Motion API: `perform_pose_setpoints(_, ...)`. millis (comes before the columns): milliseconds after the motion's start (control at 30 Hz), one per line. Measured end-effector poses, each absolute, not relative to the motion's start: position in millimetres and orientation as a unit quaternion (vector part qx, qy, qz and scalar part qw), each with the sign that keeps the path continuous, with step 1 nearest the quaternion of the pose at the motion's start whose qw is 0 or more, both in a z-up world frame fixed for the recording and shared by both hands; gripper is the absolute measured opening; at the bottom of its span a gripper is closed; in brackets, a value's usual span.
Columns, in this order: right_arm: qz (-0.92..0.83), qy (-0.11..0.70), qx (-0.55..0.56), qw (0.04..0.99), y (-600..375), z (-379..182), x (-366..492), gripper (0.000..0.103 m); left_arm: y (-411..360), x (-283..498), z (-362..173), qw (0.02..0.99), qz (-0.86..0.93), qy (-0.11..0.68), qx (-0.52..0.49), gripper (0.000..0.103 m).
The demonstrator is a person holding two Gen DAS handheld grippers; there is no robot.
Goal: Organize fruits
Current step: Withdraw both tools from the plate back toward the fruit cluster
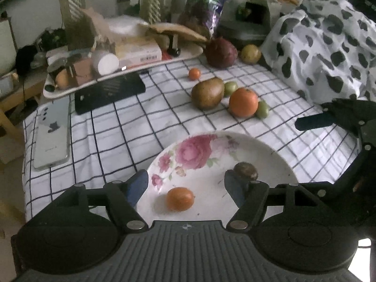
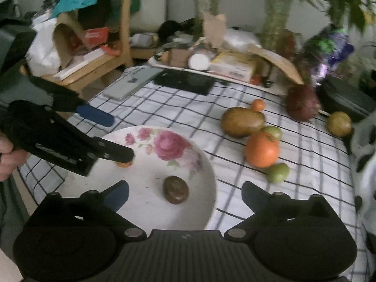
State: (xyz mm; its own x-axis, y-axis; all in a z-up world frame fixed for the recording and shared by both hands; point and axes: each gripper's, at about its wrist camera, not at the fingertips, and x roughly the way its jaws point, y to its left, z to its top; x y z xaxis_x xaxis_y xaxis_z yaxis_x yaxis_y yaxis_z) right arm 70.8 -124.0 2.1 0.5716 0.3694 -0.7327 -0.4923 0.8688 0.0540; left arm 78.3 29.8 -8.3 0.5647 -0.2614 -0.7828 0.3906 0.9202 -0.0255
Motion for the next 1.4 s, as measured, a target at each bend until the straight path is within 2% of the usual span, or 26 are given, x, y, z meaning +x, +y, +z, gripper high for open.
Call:
perform_pose_setpoints(467,0.128,0.401,-0.047,0.906,-172.1,-3.8,51.6,0.103,2.2,56.8,4.0,0.899,-0.182,0.390,0.085,0.070)
perform_pose_setpoints(1400,0.056,0.396,-0.001,0.917,-199.7,-7.1,71.8,0.103,-28.3,73.2,-5.8,0.889,-0.192,0.392,0.138,0.070)
